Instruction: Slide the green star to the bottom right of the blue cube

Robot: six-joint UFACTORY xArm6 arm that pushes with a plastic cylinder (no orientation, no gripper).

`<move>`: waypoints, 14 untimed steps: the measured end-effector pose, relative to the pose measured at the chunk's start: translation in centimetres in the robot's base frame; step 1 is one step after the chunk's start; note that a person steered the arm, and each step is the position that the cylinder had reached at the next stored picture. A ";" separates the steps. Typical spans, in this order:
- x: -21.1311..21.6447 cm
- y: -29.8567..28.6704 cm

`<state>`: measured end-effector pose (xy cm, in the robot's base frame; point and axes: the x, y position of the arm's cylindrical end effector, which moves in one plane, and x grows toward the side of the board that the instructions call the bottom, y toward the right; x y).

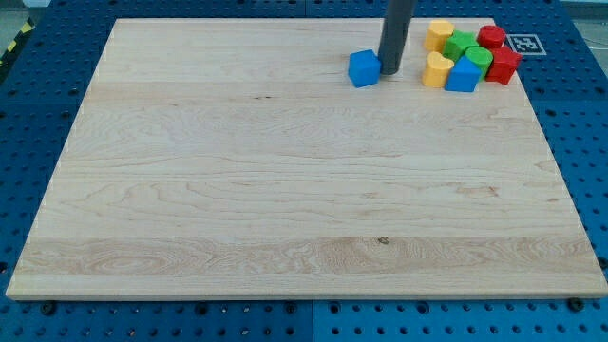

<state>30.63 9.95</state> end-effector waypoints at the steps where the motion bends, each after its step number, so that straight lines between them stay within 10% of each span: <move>1: 0.7 -4.1; 3: 6.1 -3.6; 6: 8.3 23.4; 10: -6.0 21.3; 14: -5.7 21.7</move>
<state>24.92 31.60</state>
